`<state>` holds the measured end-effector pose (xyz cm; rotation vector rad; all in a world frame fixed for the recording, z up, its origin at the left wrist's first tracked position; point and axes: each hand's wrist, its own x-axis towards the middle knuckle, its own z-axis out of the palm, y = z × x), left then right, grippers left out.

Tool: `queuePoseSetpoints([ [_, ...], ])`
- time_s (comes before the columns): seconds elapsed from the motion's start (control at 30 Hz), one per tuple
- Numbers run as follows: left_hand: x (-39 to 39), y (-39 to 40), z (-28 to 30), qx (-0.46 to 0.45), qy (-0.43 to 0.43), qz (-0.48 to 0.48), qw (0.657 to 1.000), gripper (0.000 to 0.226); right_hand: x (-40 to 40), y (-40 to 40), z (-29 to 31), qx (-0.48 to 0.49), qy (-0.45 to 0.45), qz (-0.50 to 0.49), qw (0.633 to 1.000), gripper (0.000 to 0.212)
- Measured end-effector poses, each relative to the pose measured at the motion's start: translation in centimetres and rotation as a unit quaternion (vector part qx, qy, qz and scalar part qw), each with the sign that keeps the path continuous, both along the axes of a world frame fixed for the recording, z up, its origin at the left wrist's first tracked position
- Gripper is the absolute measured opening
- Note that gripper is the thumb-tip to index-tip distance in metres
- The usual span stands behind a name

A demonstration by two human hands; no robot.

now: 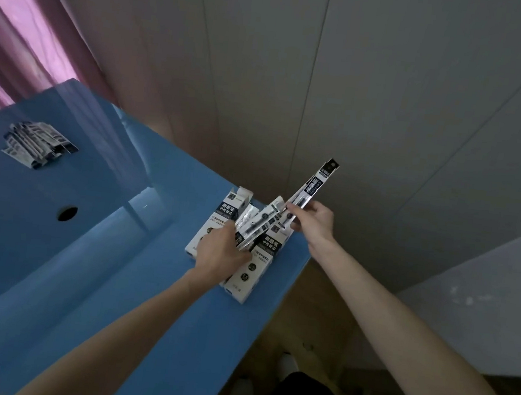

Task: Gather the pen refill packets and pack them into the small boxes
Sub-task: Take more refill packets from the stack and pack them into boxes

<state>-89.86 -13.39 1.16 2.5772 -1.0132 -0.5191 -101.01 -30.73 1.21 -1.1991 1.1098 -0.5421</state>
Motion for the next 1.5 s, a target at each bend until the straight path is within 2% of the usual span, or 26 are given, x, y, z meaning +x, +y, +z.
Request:
queuePoseSetpoints([
  [0.13,0.1,0.6,-0.5,-0.013,-0.002,0.004,1.0,0.033,-0.5,0.4,-0.3,-0.001,0.003,-0.036,0.999,0.013],
  [0.3,0.2,2.4,-1.1,-0.117,0.059,0.028,0.991,0.023,-1.2,0.7,1.9,0.001,-0.049,-0.061,0.997,0.013],
  [0.4,0.1,4.0,-0.6,-0.212,0.171,0.075,0.959,0.017,-1.2,1.4,4.7,-0.036,-0.097,-0.039,0.994,0.015],
  [0.5,0.4,5.5,0.1,-0.269,0.248,0.103,0.925,0.022,-0.9,2.7,7.3,-0.087,-0.122,-0.011,0.989,0.014],
  [0.7,0.3,7.7,0.9,-0.302,0.306,0.156,0.889,0.03,0.2,5.4,10.0,-0.203,-0.112,0.07,0.97,0.017],
  [0.83,-0.4,8.4,2.0,-0.325,0.324,0.15,0.876,0.03,-0.2,6.3,10.3,-0.246,-0.103,0.121,0.956,0.018],
  [0.93,-0.6,8.9,2.5,-0.344,0.335,0.149,0.864,0.034,-0.8,6.8,10.1,-0.298,-0.065,0.133,0.943,0.017],
  [1.0,-0.7,9.0,2.8,-0.355,0.339,0.149,0.858,0.037,-1.2,7.2,9.9,-0.338,-0.032,0.14,0.93,0.027],
  [1.1,-0.8,9.2,3.3,-0.366,0.341,0.147,0.853,0.043,-1.5,7.6,9.7,-0.379,0.001,0.148,0.913,0.057],
  [1.13,-0.8,9.3,3.3,-0.366,0.34,0.144,0.854,0.043,-1.6,7.6,9.7,-0.381,0.003,0.15,0.912,0.058],
  [1.3,-1.0,9.5,3.5,-0.369,0.333,0.132,0.857,0.041,-2.3,7.6,10.7,-0.324,-0.076,0.141,0.933,0.031],
  [1.4,-1.3,9.6,3.6,-0.366,0.328,0.118,0.863,0.025,-2.5,8.0,10.9,-0.352,-0.049,0.138,0.924,0.016],
  [1.5,-1.5,9.6,3.8,-0.371,0.323,0.112,0.864,0.023,-2.5,8.8,10.9,-0.368,-0.043,0.107,0.922,0.014],
])
